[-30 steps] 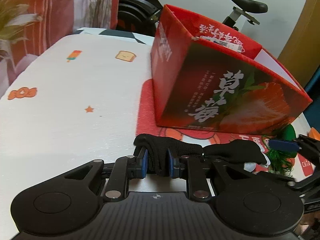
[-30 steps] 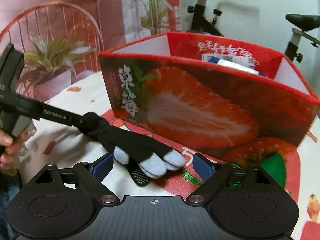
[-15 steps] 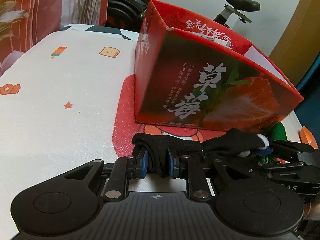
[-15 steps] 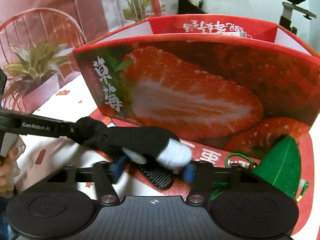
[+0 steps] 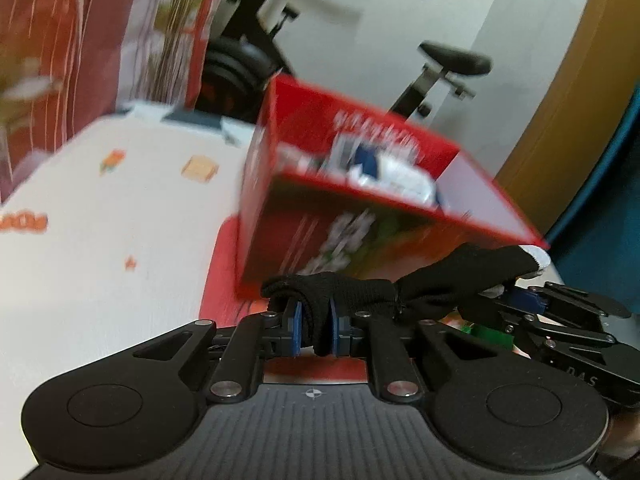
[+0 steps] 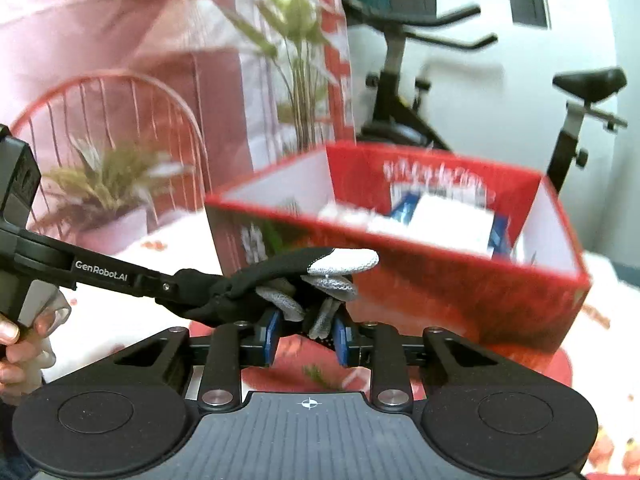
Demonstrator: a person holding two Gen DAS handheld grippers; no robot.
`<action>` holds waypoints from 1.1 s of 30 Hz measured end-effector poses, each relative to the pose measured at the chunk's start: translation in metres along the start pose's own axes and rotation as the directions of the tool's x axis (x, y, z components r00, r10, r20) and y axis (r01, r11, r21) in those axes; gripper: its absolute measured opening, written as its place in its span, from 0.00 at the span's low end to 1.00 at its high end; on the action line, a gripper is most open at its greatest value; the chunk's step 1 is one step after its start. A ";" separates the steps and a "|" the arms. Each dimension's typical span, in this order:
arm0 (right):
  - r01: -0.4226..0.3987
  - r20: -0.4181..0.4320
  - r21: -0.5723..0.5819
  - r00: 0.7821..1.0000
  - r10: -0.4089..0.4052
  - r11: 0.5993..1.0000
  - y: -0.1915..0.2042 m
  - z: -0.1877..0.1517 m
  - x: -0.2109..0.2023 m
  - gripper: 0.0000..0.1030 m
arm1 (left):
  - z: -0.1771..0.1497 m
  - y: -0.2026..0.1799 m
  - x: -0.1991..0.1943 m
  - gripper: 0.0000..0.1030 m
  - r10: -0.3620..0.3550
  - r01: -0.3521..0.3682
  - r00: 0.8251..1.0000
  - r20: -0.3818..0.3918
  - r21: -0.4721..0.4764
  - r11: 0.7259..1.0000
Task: Organize soft objects
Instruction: 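Close the right gripper on the glove's white fingertips while the left gripper holds the cuff, then lift the black glove with both grippers over the red box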
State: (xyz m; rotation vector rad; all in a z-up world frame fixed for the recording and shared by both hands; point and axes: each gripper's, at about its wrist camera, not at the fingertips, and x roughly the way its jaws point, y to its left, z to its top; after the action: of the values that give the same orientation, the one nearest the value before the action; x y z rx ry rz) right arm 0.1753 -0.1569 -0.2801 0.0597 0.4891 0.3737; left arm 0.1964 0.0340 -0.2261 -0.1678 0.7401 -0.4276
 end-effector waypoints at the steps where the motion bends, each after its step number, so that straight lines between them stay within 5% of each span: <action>1: 0.000 0.019 -0.002 1.000 0.000 1.000 -0.001 0.005 -0.006 0.24 | 0.004 -0.003 -0.007 0.14 -0.009 0.009 1.000 0.021 0.007 1.000; 10: 0.006 0.133 0.030 0.991 -0.010 1.000 -0.018 0.058 -0.031 0.24 | 0.051 -0.031 -0.026 0.14 -0.061 0.056 0.988 0.141 0.040 0.998; 19: 0.031 0.092 0.079 0.995 -0.038 0.996 -0.051 0.103 -0.009 0.24 | 0.099 -0.044 0.002 0.14 -0.045 0.021 0.980 0.194 0.123 0.992; 33: 0.134 -0.179 0.259 0.980 -0.089 0.957 -0.109 0.128 0.105 0.24 | 0.147 -0.028 0.111 0.14 0.038 -0.037 0.999 -0.011 0.082 0.996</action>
State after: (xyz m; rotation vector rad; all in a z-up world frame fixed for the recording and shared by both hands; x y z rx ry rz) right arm 0.3575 -0.2157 -0.2293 0.2665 0.7033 0.1992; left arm 0.3609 -0.0396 -0.1794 -0.0739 0.7352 -0.4226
